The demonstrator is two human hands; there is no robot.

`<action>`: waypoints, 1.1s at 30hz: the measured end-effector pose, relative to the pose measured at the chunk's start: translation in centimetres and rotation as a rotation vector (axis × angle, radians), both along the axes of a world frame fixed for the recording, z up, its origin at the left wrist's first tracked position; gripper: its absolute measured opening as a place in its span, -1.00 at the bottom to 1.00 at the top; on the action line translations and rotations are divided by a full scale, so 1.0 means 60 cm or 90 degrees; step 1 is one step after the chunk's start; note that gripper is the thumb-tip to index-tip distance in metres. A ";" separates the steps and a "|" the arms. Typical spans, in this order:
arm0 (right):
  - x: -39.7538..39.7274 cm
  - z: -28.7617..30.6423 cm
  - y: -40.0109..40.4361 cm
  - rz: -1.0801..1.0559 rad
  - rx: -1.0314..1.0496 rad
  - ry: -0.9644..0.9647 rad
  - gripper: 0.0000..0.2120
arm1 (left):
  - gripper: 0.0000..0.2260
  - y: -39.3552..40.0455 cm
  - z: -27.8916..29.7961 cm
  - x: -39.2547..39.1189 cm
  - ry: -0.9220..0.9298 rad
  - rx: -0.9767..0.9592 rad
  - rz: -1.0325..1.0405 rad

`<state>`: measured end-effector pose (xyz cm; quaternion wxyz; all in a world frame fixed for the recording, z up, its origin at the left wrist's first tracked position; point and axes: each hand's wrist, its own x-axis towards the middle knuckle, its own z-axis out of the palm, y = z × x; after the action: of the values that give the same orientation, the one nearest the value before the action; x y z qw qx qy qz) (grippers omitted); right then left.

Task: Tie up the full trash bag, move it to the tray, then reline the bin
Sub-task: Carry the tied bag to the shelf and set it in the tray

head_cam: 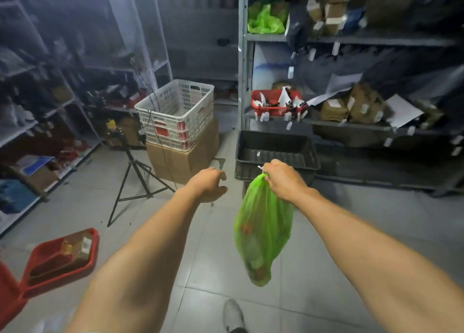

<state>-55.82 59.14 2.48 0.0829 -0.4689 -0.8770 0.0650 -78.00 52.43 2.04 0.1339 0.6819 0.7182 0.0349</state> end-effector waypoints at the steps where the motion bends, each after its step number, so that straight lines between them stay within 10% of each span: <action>1: 0.006 0.001 0.030 0.002 0.003 -0.003 -0.83 | -0.62 0.037 -0.002 0.002 -0.009 -0.001 -0.011; 33: -0.099 -0.010 1.004 0.048 -0.010 0.007 -0.85 | -0.67 0.993 -0.023 -0.063 -0.018 -0.039 0.021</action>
<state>-61.77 119.36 1.88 0.0816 -0.4356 -0.8930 0.0779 -81.81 112.00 0.64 0.1644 0.6651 0.7280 0.0247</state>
